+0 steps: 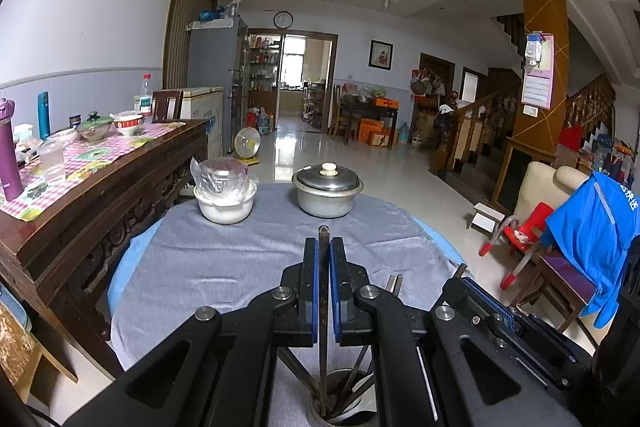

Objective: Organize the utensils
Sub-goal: 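Lower the chopsticks into the cup and open both tools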

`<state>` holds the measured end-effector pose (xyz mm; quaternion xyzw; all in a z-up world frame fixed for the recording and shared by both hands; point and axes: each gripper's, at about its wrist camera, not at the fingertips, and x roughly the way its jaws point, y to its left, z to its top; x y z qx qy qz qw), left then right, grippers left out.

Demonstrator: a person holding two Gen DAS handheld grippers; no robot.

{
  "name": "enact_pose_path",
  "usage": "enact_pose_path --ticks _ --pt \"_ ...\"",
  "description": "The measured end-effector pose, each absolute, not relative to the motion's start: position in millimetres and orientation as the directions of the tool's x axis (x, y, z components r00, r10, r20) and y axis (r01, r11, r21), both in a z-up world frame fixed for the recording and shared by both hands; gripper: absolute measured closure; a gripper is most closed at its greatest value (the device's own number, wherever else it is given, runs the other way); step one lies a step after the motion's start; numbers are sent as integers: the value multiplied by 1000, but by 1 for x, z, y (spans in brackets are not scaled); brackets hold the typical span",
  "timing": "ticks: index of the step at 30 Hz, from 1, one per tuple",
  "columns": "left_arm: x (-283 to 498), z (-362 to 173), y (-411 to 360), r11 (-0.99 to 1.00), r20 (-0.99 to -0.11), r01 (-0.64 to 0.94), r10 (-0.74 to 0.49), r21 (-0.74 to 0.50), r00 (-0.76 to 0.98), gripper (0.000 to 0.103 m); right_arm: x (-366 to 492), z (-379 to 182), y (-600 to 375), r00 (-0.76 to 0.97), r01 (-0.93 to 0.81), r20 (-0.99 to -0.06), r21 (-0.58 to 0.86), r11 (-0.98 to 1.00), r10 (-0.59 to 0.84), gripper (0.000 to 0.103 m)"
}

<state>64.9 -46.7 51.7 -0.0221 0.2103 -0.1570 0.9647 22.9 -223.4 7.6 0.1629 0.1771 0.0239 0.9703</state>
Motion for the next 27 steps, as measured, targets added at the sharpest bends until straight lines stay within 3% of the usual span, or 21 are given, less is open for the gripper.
enact_pose_path --ticks 9,14,20,22,27 --pt "71 48 -45 952 -412 286 -306 -111 858 98 28 2 -223 920 -8 -362 357 934 147 96" --pt "71 49 -44 954 -409 279 -299 -109 862 91 26 3 -225 921 -17 -355 378 926 161 96" --pt "70 52 -39 963 -388 256 -270 -87 881 67 23 4 -228 926 -10 -345 387 922 154 96" --pt "67 55 -38 969 -373 238 -245 -67 895 48 24 4 -229 924 -8 -347 396 918 158 96" --pt "57 63 -36 980 -318 199 -190 -5 929 33 24 3 -231 921 -6 -354 406 914 164 96"
